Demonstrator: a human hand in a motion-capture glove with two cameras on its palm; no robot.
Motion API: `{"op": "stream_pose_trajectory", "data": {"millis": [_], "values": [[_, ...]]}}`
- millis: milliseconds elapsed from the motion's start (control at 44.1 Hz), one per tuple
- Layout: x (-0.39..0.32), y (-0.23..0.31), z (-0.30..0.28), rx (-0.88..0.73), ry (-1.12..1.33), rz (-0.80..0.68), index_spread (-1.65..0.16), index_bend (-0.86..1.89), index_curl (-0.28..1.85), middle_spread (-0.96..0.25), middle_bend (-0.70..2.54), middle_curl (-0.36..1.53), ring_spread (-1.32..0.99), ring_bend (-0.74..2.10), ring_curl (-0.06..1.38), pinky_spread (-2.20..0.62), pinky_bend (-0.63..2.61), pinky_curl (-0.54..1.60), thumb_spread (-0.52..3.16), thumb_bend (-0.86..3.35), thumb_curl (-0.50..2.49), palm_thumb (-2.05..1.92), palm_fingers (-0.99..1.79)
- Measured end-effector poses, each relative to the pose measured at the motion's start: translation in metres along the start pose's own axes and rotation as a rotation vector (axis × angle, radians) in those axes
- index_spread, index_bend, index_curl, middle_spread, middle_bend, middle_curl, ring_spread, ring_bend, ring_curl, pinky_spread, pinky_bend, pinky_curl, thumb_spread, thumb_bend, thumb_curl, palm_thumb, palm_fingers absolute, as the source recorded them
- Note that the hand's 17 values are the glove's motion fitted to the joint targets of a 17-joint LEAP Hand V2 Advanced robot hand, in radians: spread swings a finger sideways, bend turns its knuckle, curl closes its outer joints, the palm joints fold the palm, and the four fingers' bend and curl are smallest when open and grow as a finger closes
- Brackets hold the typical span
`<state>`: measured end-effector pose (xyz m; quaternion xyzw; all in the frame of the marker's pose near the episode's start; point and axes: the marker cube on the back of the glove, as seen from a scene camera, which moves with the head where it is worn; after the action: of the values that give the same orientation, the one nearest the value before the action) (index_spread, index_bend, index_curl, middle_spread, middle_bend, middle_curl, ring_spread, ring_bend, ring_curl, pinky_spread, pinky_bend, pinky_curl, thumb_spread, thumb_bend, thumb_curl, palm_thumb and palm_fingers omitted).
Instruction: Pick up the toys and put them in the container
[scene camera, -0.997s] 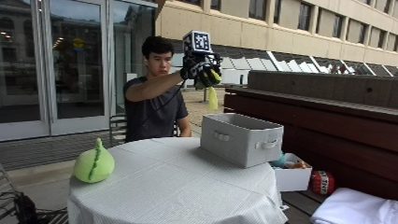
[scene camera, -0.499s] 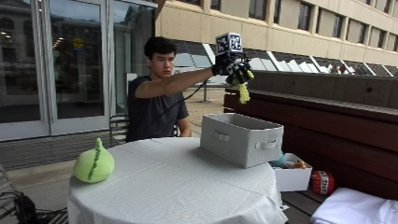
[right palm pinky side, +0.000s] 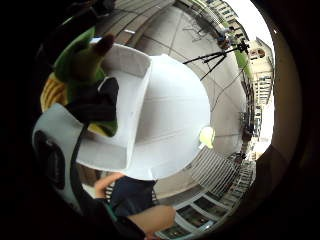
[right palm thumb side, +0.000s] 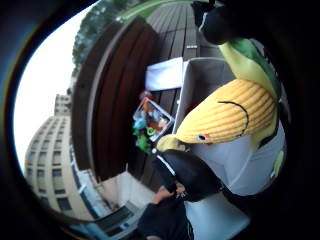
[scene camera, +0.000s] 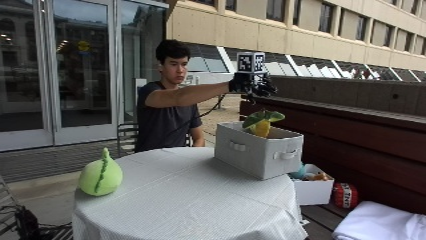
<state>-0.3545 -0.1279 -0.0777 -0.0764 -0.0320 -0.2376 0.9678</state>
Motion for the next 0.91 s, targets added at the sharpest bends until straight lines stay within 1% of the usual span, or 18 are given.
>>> {"op": "stream_pose_trajectory", "data": {"millis": [23,45,91,159,340,408,499,544,657,793,907], "values": [[0.001,0.0,0.001,-0.001,-0.003,-0.004,-0.42,0.2,0.85,-0.27,0.08,0.57,-0.26,0.52,0.4,-0.26,1.23,0.47,0.96,-0.12,0.67,0.15,0.2],[0.002,0.001,0.002,0.004,0.002,-0.007,-0.42,0.14,0.82,-0.24,0.05,0.55,-0.23,0.48,0.37,-0.24,1.3,0.48,0.97,-0.12,0.65,0.12,0.1],[0.007,0.0,0.003,0.019,0.02,-0.01,-0.43,0.12,0.78,-0.2,0.06,0.52,-0.19,0.45,0.36,-0.2,1.35,0.48,0.98,-0.1,0.61,0.06,0.03],[0.017,-0.002,0.002,0.034,0.034,-0.011,-0.43,0.13,0.75,-0.15,0.09,0.48,-0.14,0.44,0.33,-0.16,1.4,0.47,0.99,-0.07,0.57,0.02,0.0],[0.023,0.015,-0.005,0.06,0.048,0.008,-0.42,0.12,0.65,-0.09,0.15,0.43,-0.07,0.44,0.31,-0.08,1.44,0.45,1.01,-0.05,0.49,-0.03,-0.06],[0.037,0.017,-0.01,0.071,0.058,0.029,-0.42,0.11,0.62,-0.07,0.16,0.42,-0.06,0.44,0.31,-0.06,1.44,0.44,1.01,-0.05,0.47,-0.03,-0.08],[0.06,0.019,-0.018,0.087,0.073,0.056,-0.41,0.09,0.57,-0.06,0.19,0.41,-0.05,0.43,0.31,-0.03,1.38,0.42,1.01,-0.05,0.44,-0.04,-0.12],[0.069,0.021,-0.022,0.095,0.084,0.068,-0.4,0.1,0.55,-0.06,0.18,0.41,-0.04,0.43,0.31,-0.02,1.38,0.42,1.01,-0.05,0.42,-0.03,-0.1],[0.116,0.029,-0.031,0.119,0.129,0.107,-0.39,0.09,0.49,-0.06,0.21,0.42,-0.05,0.43,0.31,0.0,1.24,0.37,0.99,-0.06,0.39,-0.05,-0.15],[0.17,0.06,-0.034,0.116,0.145,0.199,-0.35,0.06,0.42,-0.07,0.26,0.43,-0.1,0.39,0.31,-0.02,1.05,0.32,0.98,-0.07,0.35,-0.08,-0.23],[0.226,0.089,-0.038,0.125,0.139,0.287,-0.34,0.06,0.36,-0.07,0.26,0.43,-0.14,0.35,0.31,-0.04,0.94,0.29,0.98,-0.08,0.32,-0.1,-0.22]]}}
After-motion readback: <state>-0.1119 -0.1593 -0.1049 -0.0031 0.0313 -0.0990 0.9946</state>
